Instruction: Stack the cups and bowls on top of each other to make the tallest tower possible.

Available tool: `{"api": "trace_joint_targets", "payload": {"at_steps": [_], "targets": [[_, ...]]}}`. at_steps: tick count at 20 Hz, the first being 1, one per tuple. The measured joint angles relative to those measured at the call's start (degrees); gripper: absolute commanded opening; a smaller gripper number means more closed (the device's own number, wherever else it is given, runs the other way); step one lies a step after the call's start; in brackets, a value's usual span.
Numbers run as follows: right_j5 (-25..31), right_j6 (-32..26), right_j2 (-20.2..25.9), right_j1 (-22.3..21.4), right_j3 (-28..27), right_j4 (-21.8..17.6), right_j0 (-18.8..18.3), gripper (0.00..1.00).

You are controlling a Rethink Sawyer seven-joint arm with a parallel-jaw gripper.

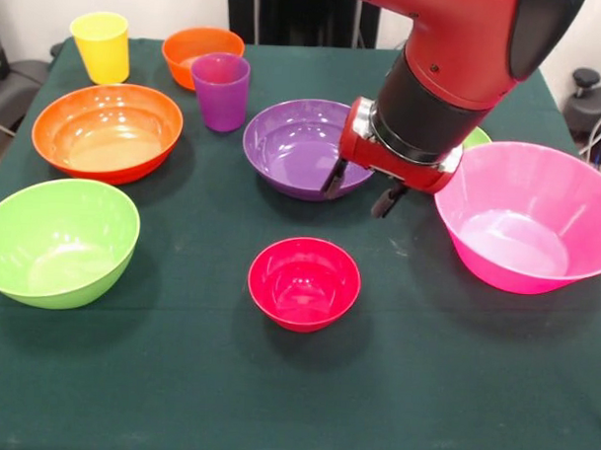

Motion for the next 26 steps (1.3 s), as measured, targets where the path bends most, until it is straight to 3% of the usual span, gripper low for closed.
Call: {"api": "trace_joint_targets", "payload": {"at_steps": [26], "targets": [[0.0, 0.0, 0.0, -0.4, 0.0, 0.0, -3.0, 1.00]]}}
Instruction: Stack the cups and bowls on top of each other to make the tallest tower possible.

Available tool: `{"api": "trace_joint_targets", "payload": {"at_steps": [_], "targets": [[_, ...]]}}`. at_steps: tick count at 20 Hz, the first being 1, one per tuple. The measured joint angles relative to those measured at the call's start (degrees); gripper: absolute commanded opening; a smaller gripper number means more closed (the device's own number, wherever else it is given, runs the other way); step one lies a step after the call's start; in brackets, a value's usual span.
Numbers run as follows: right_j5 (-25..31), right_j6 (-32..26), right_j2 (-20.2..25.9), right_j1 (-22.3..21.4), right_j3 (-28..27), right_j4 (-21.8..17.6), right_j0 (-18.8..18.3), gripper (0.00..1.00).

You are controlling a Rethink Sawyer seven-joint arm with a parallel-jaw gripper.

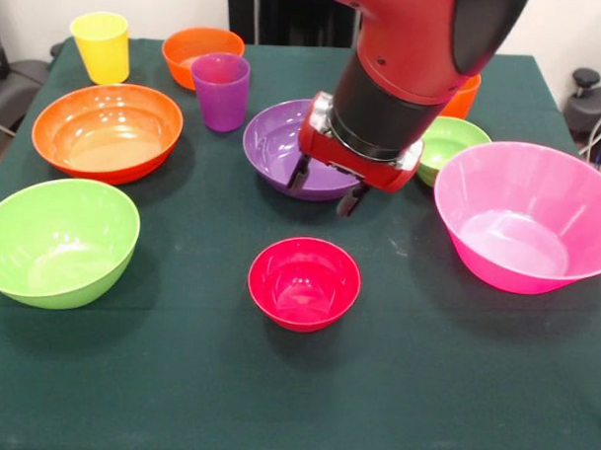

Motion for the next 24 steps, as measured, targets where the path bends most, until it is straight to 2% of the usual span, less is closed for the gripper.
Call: {"api": "trace_joint_targets", "payload": {"at_steps": [9, 20, 24], "targets": [[0.1, 0.0, 0.0, -0.4, 0.2, 0.0, -1.1, 1.00], [3.0, 0.0, 0.0, -10.5, 8.7, -0.1, -0.4, 1.00], [3.0, 0.0, 0.0, -16.3, 14.5, 0.0, 0.7, 1.00]]}}
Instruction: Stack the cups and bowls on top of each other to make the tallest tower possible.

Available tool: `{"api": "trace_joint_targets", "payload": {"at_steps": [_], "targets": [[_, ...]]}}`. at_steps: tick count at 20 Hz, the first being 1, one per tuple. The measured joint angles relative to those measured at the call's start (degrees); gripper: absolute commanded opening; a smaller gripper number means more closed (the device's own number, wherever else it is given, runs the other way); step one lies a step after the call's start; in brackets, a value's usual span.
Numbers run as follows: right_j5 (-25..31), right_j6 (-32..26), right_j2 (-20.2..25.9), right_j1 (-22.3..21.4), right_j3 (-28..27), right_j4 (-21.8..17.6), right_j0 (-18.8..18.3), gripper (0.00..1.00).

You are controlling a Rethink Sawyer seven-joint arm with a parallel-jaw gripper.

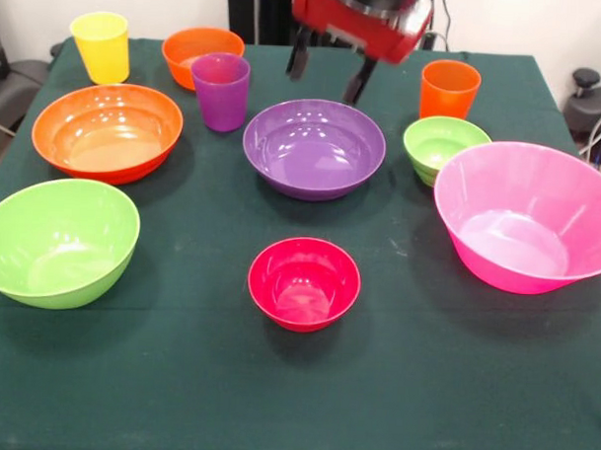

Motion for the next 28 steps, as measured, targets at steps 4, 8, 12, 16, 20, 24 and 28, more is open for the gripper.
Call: {"api": "trace_joint_targets", "payload": {"at_steps": [4, 8, 12, 16, 20, 24, 28], "targets": [[0.0, 0.0, 0.0, -4.1, 4.8, 0.0, 1.2, 1.00], [-1.2, 0.0, 0.1, -7.4, 10.0, 0.0, 2.2, 1.00], [-5.2, 0.0, 0.3, -9.1, 15.1, 0.0, 2.3, 1.00], [-10.9, 0.0, 0.3, -10.5, 21.1, -0.9, 2.2, 1.00], [-15.6, 0.0, 0.3, -12.0, 26.9, -2.3, 1.8, 1.00], [-18.6, 0.0, 0.2, -14.0, 32.7, -4.4, 1.0, 1.00], [-20.2, 0.0, 0.2, -16.0, 37.3, -6.3, 0.1, 1.00]]}}
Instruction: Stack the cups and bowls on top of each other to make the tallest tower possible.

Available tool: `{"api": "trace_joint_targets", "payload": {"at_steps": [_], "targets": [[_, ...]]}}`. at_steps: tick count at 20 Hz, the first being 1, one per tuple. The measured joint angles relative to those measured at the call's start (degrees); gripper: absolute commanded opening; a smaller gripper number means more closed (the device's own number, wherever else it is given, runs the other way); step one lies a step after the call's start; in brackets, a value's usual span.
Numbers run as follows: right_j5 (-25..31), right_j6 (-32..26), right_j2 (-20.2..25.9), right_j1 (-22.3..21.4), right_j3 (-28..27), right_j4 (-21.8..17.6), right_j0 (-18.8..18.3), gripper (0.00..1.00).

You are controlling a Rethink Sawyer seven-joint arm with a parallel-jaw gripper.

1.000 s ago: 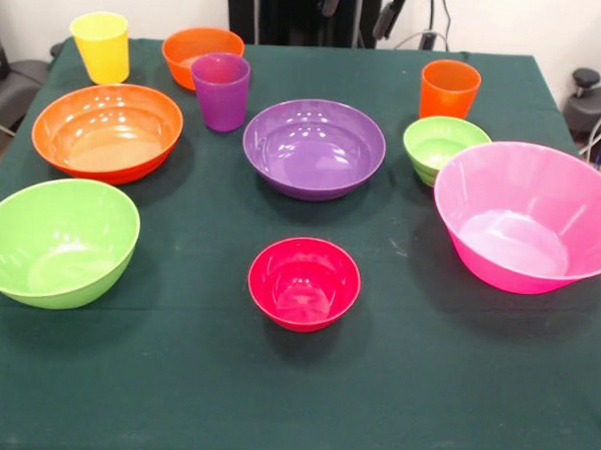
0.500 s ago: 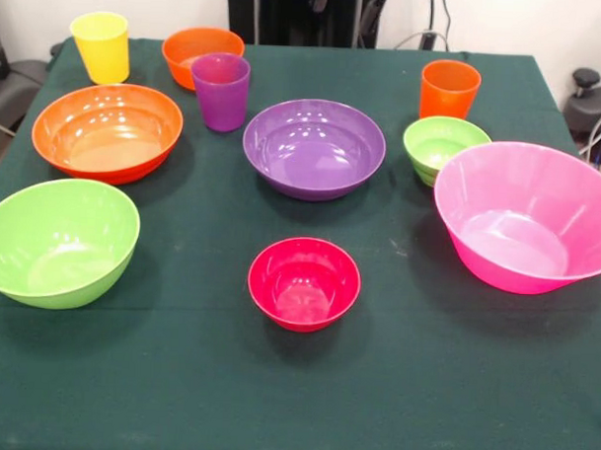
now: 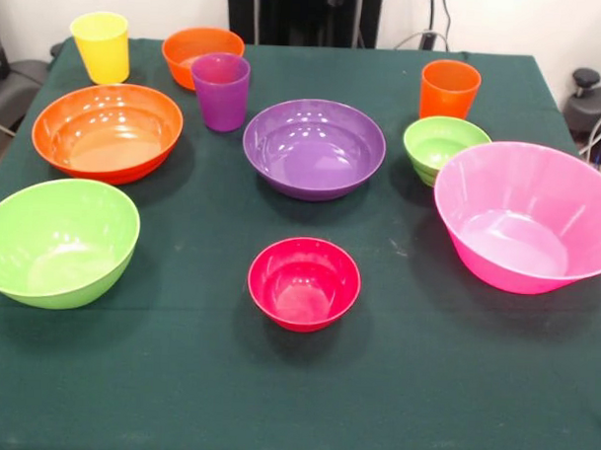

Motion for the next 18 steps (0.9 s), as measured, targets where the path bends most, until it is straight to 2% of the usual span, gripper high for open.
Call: {"api": "trace_joint_targets", "payload": {"at_steps": [5, 8, 13, 18], "targets": [[-2.3, 0.0, -0.1, -3.1, 5.9, -3.3, -1.5, 1.00], [-3.9, 0.0, -0.1, -3.5, 7.5, -5.1, -1.9, 1.00], [-8.6, 0.0, 0.1, -1.9, 8.0, -8.3, -3.3, 1.00], [-14.2, 0.0, 1.2, 1.0, 8.0, -9.6, -7.0, 1.00]]}}
